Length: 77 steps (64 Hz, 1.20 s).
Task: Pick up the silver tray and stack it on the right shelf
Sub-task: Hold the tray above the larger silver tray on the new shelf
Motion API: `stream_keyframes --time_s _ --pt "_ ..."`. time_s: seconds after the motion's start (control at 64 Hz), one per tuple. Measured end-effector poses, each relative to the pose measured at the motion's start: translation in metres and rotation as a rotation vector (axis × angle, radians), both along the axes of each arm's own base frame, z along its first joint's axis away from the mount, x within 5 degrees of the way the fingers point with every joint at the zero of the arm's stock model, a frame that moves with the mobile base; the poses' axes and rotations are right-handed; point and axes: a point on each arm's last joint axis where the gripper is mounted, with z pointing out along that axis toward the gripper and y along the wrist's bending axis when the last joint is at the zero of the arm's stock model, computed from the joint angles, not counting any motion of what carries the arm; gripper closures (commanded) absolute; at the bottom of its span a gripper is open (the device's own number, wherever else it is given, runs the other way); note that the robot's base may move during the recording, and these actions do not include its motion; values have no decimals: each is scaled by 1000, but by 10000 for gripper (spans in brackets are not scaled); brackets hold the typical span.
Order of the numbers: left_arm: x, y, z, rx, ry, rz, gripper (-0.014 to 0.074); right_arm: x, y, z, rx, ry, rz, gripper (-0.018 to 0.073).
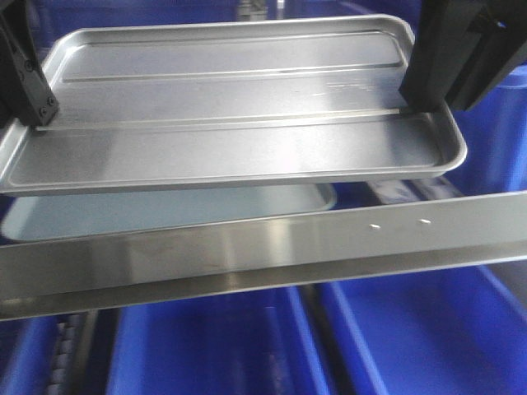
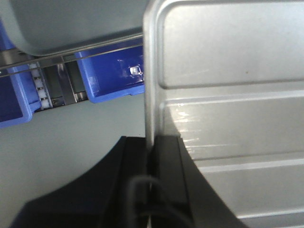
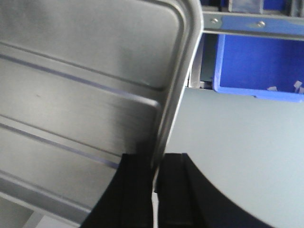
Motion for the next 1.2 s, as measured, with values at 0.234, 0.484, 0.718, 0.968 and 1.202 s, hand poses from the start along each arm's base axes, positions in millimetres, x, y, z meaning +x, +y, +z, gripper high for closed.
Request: stream_keyframes --time_s 0.234,0.484,0.718,0.968,1.202 --pt "0 0 0 0 0 0 689 0 0 0 0 0 0 509" --pt "0 0 0 0 0 0 689 0 0 0 0 0 0 509" --pt "0 0 0 0 0 0 689 0 0 0 0 0 0 509" --pt "0 0 0 0 0 0 689 0 0 0 0 0 0 509" --pt "0 0 0 0 0 0 689 0 0 0 0 0 0 509"
